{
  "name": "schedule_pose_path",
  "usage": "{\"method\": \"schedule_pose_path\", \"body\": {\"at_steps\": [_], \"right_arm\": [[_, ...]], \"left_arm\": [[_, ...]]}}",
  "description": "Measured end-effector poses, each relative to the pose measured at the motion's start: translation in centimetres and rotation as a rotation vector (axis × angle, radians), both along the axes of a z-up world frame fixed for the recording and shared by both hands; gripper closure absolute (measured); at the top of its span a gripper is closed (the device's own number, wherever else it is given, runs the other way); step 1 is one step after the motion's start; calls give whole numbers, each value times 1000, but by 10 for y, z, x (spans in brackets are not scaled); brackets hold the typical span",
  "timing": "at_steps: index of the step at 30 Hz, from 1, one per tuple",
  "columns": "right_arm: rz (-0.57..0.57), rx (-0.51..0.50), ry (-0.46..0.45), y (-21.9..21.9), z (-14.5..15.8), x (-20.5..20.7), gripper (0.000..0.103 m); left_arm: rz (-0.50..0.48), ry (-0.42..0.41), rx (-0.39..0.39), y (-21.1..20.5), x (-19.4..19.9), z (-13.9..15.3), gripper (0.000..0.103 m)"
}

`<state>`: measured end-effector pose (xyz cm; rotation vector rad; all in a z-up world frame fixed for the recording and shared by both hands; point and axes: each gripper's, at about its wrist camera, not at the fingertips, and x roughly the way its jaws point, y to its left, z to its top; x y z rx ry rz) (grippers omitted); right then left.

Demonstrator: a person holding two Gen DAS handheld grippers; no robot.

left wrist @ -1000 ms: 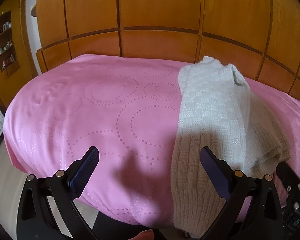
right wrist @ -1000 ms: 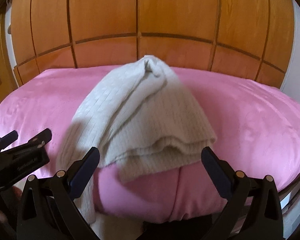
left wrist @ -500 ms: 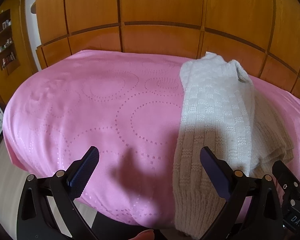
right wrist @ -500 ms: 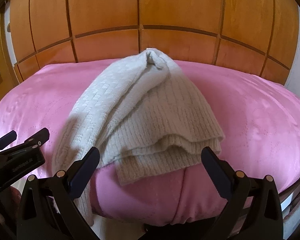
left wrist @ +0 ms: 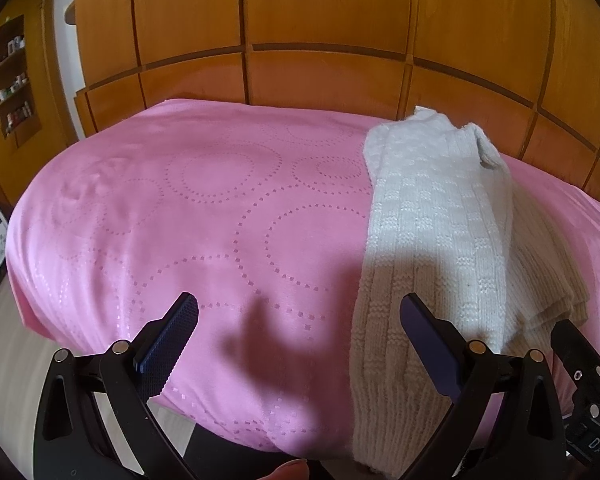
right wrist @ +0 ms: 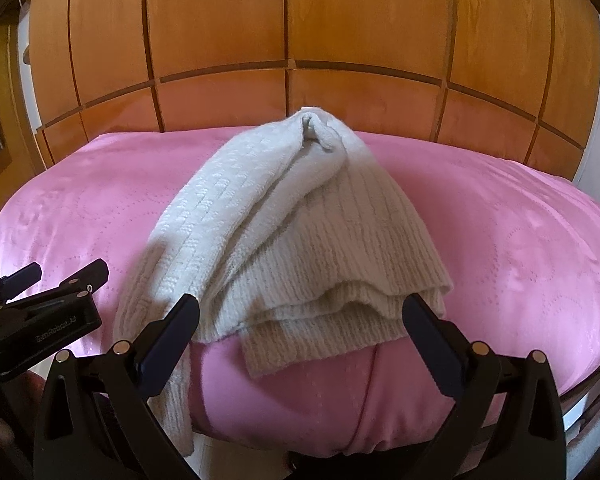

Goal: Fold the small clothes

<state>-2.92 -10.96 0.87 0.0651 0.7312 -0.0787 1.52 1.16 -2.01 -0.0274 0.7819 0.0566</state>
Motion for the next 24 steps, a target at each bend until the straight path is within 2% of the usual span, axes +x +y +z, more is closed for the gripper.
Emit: {"method": "schedule_pose_path", "body": {"at_steps": [18, 20, 24], "right_arm": [[41, 17, -4, 3, 2, 0, 3], [59, 37, -2, 1, 2, 4, 7], [99, 149, 5, -8, 8, 18, 24]], "left_arm": [[8, 17, -10, 5, 1, -2, 3], [3, 28, -16, 7, 4, -4, 3], [26, 77, -50, 23, 14, -10, 3]]}}
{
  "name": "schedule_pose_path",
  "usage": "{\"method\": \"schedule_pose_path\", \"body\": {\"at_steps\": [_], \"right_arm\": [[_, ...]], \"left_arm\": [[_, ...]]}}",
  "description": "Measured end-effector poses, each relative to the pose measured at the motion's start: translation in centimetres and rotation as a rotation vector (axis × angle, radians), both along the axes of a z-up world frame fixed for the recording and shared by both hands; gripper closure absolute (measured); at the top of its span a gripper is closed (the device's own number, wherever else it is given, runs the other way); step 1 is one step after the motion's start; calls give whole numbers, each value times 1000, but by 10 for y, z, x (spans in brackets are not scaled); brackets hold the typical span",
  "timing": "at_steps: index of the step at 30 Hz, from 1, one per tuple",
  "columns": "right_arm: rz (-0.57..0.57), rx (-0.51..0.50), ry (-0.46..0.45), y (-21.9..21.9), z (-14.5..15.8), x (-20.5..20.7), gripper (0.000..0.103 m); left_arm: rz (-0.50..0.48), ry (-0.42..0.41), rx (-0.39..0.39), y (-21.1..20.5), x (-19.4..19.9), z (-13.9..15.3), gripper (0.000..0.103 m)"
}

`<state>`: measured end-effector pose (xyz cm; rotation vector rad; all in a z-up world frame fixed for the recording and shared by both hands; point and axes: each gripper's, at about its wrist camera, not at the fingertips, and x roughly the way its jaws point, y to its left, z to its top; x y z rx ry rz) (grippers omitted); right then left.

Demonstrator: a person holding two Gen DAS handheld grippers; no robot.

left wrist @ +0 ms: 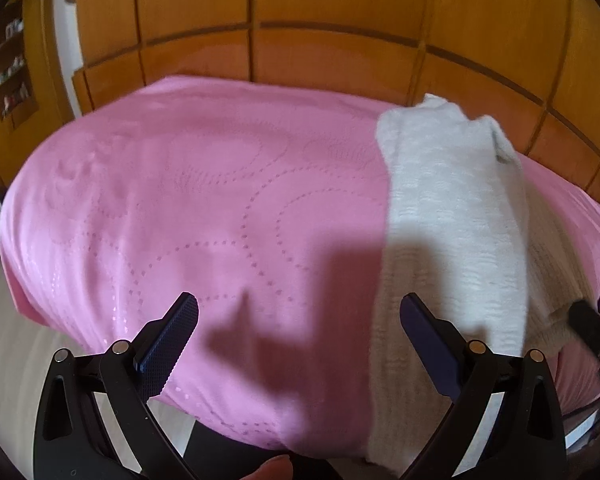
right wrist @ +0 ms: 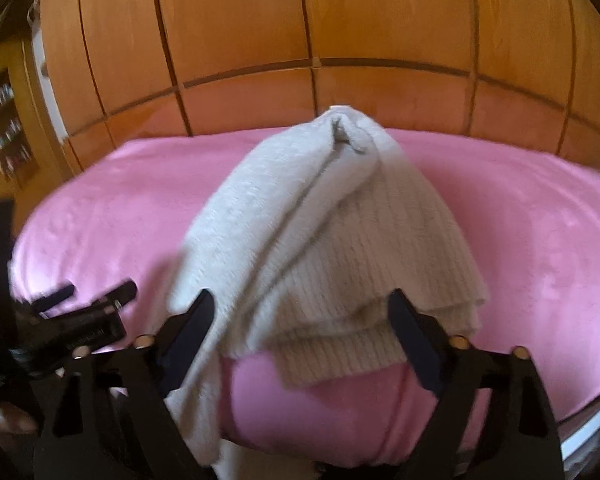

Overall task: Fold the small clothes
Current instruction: 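Grasp the sweater with the right gripper while the left gripper grasps another edge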

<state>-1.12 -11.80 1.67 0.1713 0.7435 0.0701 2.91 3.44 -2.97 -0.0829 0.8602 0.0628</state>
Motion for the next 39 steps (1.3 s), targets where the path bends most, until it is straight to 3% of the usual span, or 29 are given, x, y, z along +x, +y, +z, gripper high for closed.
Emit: {"method": "schedule_pose_path", "body": {"at_steps": [3, 7, 11, 13, 14, 15, 16, 21, 25, 27, 30, 32, 35, 39], "right_arm": [[25, 67, 3, -4, 5, 20, 38], [71, 138, 32, 0, 3, 51, 43], [130, 163, 173, 20, -21, 85, 46], [129, 154, 204, 27, -30, 92, 58], [139, 143, 198, 31, -30, 94, 65], [151, 133, 190, 34, -29, 95, 84], [171, 112, 177, 38, -25, 95, 96], [225, 21, 80, 32, 6, 88, 97], [113, 1, -32, -23, 49, 86, 97], [-12, -108, -106, -62, 70, 85, 97], [-217, -282, -137, -123, 79, 98, 97], [-355, -381, -115, -168, 76, 114, 97], [-519, -444, -47, -230, 61, 143, 97], [-662, -419, 59, -291, 38, 185, 94]], "left_arm": [[55, 4, -47, 21, 1, -2, 3], [92, -13, -59, 38, 0, -1, 3], [82, -22, -69, 44, 0, -2, 3], [77, -16, -82, 45, -1, -3, 3], [75, -9, -90, 46, -1, -5, 3], [75, -2, -95, 46, 1, -6, 3], [70, 5, -99, 46, 1, -7, 3], [27, 16, -117, 41, 5, -9, 3], [-32, 8, -143, 36, 7, -6, 3], [-61, 5, -161, 34, 9, -6, 3], [-100, 20, -197, 27, 13, -7, 3], [-121, 29, -215, 21, 16, -8, 4], [-158, 46, -242, 12, 19, -9, 4], [-211, 110, -284, -1, 29, -15, 20]]}}
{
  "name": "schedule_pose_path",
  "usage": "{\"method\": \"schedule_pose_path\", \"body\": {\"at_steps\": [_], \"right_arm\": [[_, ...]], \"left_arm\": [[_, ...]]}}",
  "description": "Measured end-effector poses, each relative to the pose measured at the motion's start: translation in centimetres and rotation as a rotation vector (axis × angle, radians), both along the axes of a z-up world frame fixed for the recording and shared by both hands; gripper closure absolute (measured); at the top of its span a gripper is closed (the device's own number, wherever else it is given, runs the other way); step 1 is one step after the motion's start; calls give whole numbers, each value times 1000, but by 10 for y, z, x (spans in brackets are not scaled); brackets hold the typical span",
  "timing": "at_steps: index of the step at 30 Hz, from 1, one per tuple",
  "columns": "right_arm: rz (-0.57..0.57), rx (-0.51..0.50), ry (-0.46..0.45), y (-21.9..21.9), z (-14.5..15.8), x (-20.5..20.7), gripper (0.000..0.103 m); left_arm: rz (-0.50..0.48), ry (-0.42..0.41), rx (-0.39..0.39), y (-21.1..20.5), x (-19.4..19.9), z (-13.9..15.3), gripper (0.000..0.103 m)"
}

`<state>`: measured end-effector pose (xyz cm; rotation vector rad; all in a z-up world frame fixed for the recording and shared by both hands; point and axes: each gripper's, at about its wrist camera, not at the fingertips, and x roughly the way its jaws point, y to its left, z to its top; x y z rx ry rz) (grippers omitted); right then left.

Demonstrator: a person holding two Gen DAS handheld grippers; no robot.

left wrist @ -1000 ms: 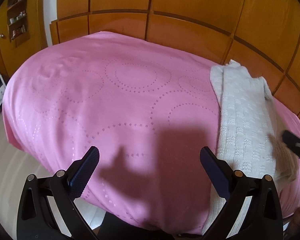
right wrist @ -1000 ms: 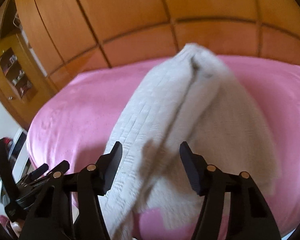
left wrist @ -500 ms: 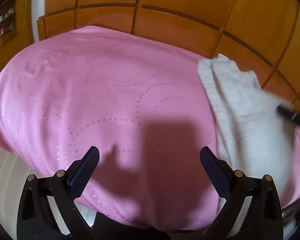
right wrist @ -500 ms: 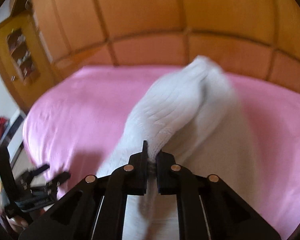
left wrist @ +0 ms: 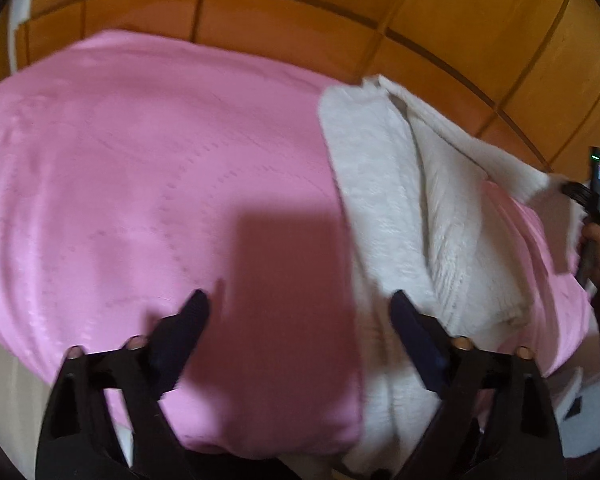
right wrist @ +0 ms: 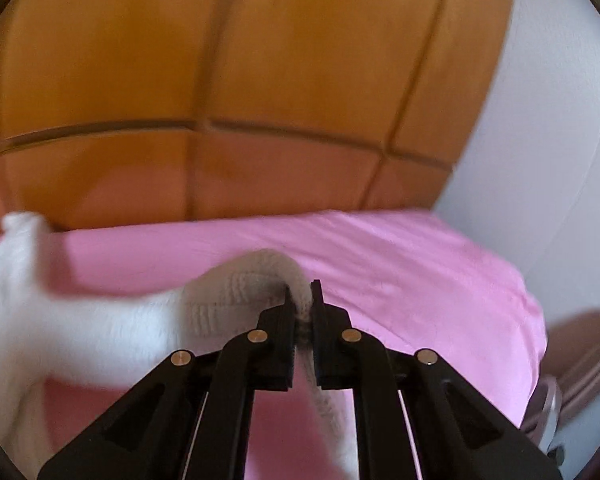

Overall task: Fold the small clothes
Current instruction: 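Grasp the sweater with the right gripper while the left gripper grasps another edge, then lift and spread the sweater across the bedspread with both grippers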

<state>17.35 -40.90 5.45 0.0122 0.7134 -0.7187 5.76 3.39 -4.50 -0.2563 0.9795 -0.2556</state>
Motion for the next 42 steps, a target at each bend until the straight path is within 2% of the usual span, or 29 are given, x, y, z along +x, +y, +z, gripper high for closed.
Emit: {"method": "schedule_pose_path", "body": {"at_steps": [1, 2, 3, 4, 7, 9, 11, 12, 13, 14, 16, 18, 21, 23, 24, 25, 26, 28, 31, 34, 35, 37, 39, 42], "right_arm": [[-21, 20, 8, -8, -5, 7, 82], [-36, 42, 1, -13, -9, 14, 75], [-48, 53, -9, -14, -10, 19, 58], [-60, 66, -19, -16, -11, 20, 50], [16, 166, -63, -7, -8, 7, 49], [137, 279, -83, 15, -10, -6, 47], [300, 425, -71, 47, -18, -16, 47], [366, 482, -59, 63, -22, -22, 47], [424, 533, -48, 79, -27, -27, 47], [493, 600, -40, 99, -33, -34, 47], [618, 740, -12, 137, -46, -42, 47], [679, 854, 9, 168, -57, -45, 47], [732, 998, 103, 217, -83, -41, 48], [737, 1013, 126, 235, -91, -37, 48], [734, 987, 128, 242, -92, -37, 50], [739, 973, 127, 243, -90, -34, 63], [751, 965, 130, 250, -88, -30, 69], [756, 934, 132, 249, -84, -29, 94], [741, 911, 106, 240, -77, -32, 96], [713, 892, 50, 215, -63, -38, 96], [699, 883, 19, 204, -57, -40, 96], [673, 867, -18, 189, -49, -47, 97], [645, 842, -49, 173, -40, -47, 97], [606, 820, -75, 157, -34, -46, 97]], "left_arm": [[-13, 17, -10, -3, 2, -2, 21], [-20, 32, -18, -6, 6, -3, 21], [-29, 43, -33, -10, 8, -4, 21], [-44, 55, -52, -14, 11, -5, 21], [-71, 64, -73, -26, 15, -8, 22], [-90, 73, -62, -34, 19, -13, 35], [-91, 72, -55, -39, 22, -17, 36], [-91, 66, -56, -40, 22, -17, 43], [-99, 64, -63, -40, 22, -17, 56], [-107, 71, -78, -39, 23, -17, 62], [-110, 83, -117, -36, 24, -18, 84], [-110, 74, -124, -33, 23, -17, 91], [-113, 47, -103, -32, 23, -11, 95], [-97, 13, -70, -26, 23, -3, 95], [-79, -7, -56, -20, 24, 3, 95], [-45, -30, -43, -7, 29, 10, 95], [-11, -47, -28, 5, 34, 17, 95], [70, -85, 0, 34, 46, 31, 95], [219, -159, 87, 88, 73, 59, 95], [337, -167, 141, 117, 91, 74, 95], [367, -177, 139, 124, 93, 78, 93], [375, -185, 98, 131, 90, 82, 63], [333, -179, 24, 121, 82, 76, 62], [157, -118, -66, 74, 77, 54, 62]]}}
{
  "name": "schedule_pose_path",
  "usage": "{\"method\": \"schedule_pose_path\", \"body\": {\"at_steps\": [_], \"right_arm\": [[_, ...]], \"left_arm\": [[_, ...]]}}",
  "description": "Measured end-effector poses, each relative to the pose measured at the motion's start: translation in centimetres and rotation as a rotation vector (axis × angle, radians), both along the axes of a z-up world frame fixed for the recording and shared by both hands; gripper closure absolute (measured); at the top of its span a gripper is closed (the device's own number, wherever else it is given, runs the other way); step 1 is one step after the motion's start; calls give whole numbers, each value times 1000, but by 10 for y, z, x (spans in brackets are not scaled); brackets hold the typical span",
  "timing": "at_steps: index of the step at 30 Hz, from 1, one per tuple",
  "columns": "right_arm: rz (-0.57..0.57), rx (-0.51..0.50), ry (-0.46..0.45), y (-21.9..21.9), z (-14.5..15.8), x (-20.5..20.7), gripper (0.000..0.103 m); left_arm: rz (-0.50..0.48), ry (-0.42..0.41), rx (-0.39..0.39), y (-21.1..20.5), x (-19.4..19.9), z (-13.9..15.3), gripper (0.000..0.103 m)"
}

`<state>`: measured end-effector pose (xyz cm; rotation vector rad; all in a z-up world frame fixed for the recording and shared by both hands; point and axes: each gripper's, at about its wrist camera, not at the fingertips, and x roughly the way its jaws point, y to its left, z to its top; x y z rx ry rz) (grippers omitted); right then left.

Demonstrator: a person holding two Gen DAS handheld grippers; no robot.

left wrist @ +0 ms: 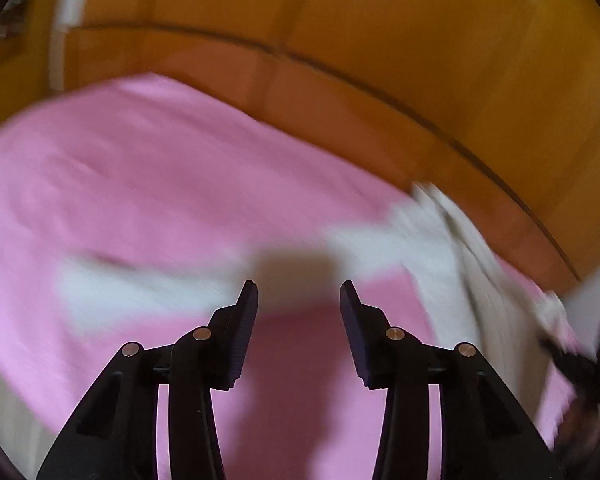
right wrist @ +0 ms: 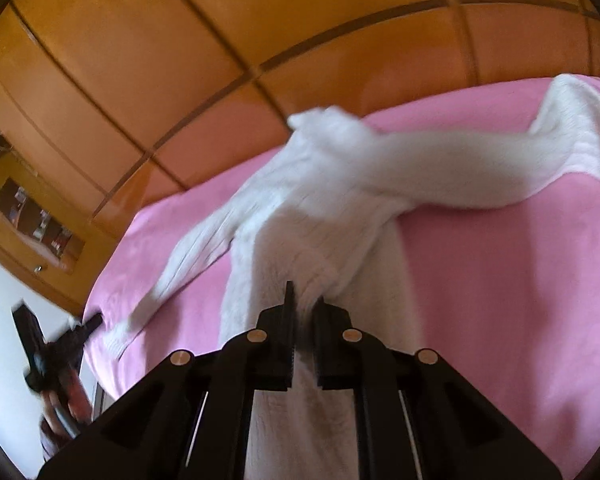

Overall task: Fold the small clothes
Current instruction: 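Lift and spread the sweater across the bedspread with both grippers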

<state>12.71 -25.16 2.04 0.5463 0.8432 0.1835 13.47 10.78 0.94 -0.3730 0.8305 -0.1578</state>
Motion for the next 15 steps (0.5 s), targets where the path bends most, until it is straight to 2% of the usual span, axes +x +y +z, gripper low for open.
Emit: {"method": "schedule_pose_path", "body": {"at_steps": [2, 3, 6, 9, 11, 12, 13, 14, 15], "right_arm": [[-23, -8, -1, -9, 2, 2, 97], [-27, -10, 1, -13, 3, 2, 97], [-8, -13, 21, -19, -4, 2, 97], [49, 14, 54, -15, -14, 2, 92], [77, 44, 66, -11, -21, 0, 81], [87, 56, 70, -10, -24, -2, 71], [95, 62, 71, -8, -27, -4, 70], [103, 66, 74, -5, -29, -5, 70], [118, 75, 82, -3, -33, -5, 70]], "left_arm": [[-170, 63, -106, -40, -9, -23, 62], [-226, 91, -145, -57, -13, -32, 62], [-368, 156, -191, -111, -21, -56, 62], [-437, 211, -223, -146, -23, -74, 62], [-440, 208, -213, -156, -26, -82, 62], [-439, 196, -205, -157, -27, -81, 62], [-441, 194, -204, -158, -28, -81, 64], [-431, 201, -204, -157, -28, -80, 69], [-423, 208, -206, -157, -28, -80, 83]]}}
